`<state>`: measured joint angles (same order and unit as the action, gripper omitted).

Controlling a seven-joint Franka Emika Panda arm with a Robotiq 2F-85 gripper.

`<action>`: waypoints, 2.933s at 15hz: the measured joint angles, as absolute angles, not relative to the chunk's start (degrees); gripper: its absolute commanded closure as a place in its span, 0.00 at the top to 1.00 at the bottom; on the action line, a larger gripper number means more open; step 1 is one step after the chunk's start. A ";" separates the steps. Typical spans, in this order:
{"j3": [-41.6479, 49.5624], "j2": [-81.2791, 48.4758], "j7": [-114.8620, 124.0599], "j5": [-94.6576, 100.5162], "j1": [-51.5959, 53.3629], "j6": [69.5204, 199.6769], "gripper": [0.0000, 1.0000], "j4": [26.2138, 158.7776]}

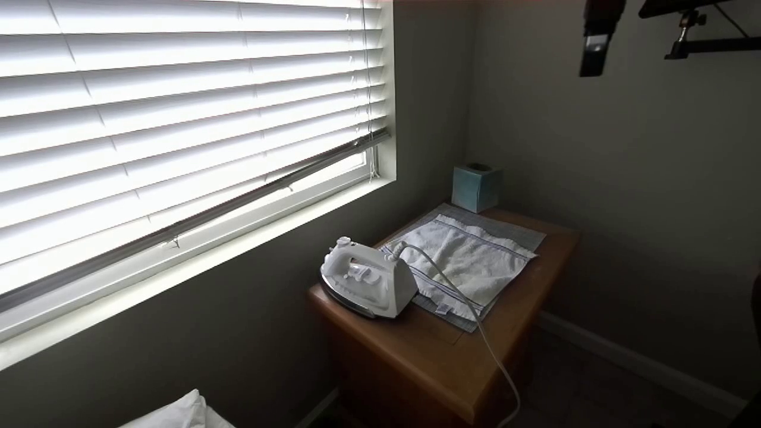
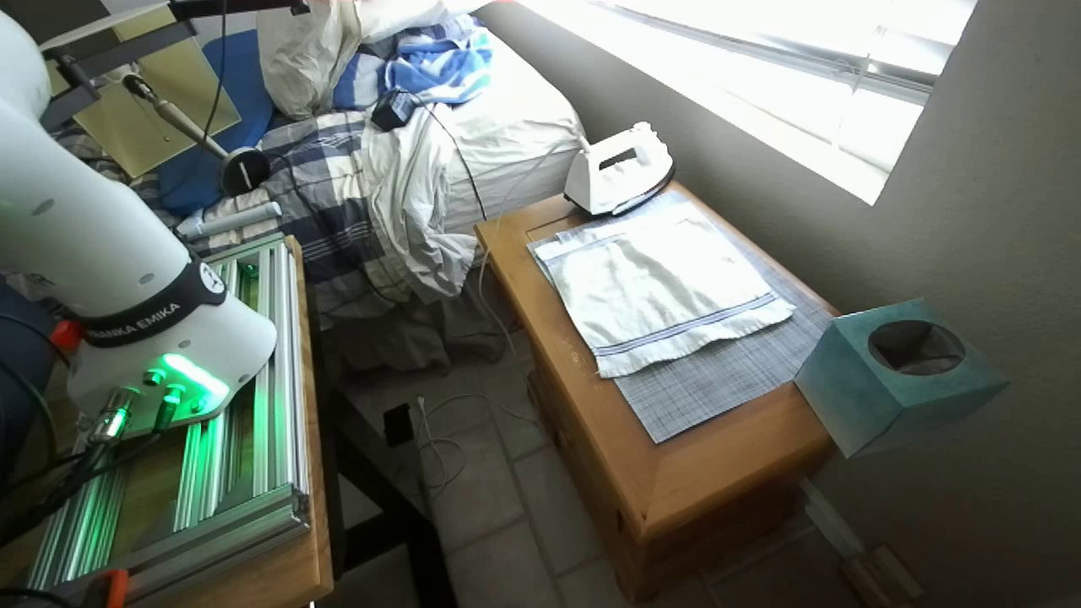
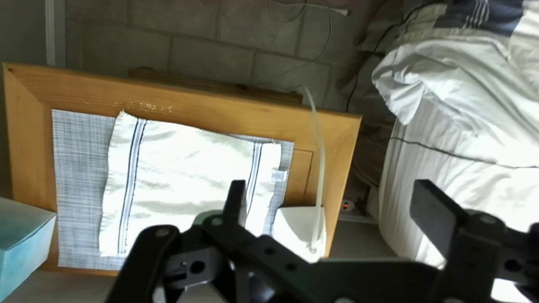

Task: Put the tissue box on the bed.

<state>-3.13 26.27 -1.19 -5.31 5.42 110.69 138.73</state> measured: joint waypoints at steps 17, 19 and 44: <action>7.44 -4.07 -3.01 -1.63 -6.32 132.30 1.00 118.36; 7.38 -3.74 -3.01 -1.63 -6.29 132.28 1.00 118.37; 7.34 -38.67 -16.23 -1.95 -17.25 146.05 1.00 93.77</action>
